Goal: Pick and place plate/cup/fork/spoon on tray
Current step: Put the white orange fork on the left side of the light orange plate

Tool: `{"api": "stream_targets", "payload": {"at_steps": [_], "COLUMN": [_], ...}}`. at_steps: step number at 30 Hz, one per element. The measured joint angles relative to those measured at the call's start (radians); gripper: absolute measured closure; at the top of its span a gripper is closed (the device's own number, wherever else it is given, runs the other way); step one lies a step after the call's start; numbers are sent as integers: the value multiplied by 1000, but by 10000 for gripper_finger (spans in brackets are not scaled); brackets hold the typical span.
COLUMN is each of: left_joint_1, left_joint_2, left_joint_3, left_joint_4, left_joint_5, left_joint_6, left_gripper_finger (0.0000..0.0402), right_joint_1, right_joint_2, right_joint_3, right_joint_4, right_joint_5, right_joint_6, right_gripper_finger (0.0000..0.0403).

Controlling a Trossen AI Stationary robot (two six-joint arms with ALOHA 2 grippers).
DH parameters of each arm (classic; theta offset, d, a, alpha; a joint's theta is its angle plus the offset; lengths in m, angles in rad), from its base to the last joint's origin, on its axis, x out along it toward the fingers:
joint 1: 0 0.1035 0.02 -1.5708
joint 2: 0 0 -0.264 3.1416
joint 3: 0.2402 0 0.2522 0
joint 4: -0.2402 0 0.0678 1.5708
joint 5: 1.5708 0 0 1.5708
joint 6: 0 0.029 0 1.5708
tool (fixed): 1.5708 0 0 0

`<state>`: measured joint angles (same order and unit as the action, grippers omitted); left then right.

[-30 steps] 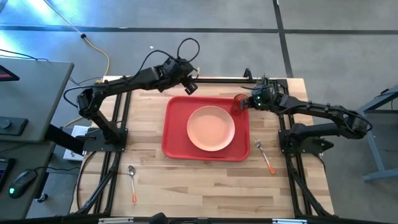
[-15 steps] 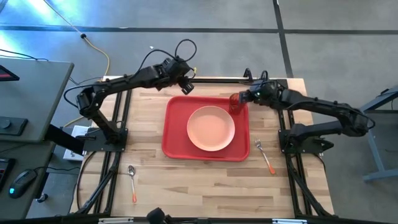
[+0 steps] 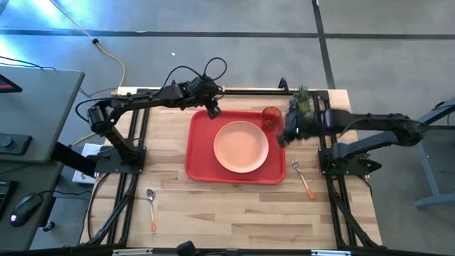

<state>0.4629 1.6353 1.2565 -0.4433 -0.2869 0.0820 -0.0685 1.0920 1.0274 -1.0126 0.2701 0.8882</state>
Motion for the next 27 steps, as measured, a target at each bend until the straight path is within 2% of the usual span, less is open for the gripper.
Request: {"api": "stream_targets", "payload": {"at_steps": [8,13,17,22,27], "left_joint_1": [7,35,64,88,87], "left_joint_2": [1,1,1,1,1], "left_joint_3": [-1,-1,-1,-1,-1], "left_joint_4": [6,30,30,28,28], "left_joint_5": [46,46,137,301,329], "left_joint_6": [62,187,225,164,156], "left_gripper_finger": [236,236,236,236,236], "right_joint_1": [367,486,494,494,494], "right_joint_2": [8,8,9,9,9], "right_joint_3": [-198,-337,-406,-486,-556], "right_joint_4": [8,7,9,111,221], "right_joint_5": [-6,-127,-223,-241,-261], "right_joint_6": [497,776,806,802,823], "right_gripper_finger": [265,265,265,265,265]}}
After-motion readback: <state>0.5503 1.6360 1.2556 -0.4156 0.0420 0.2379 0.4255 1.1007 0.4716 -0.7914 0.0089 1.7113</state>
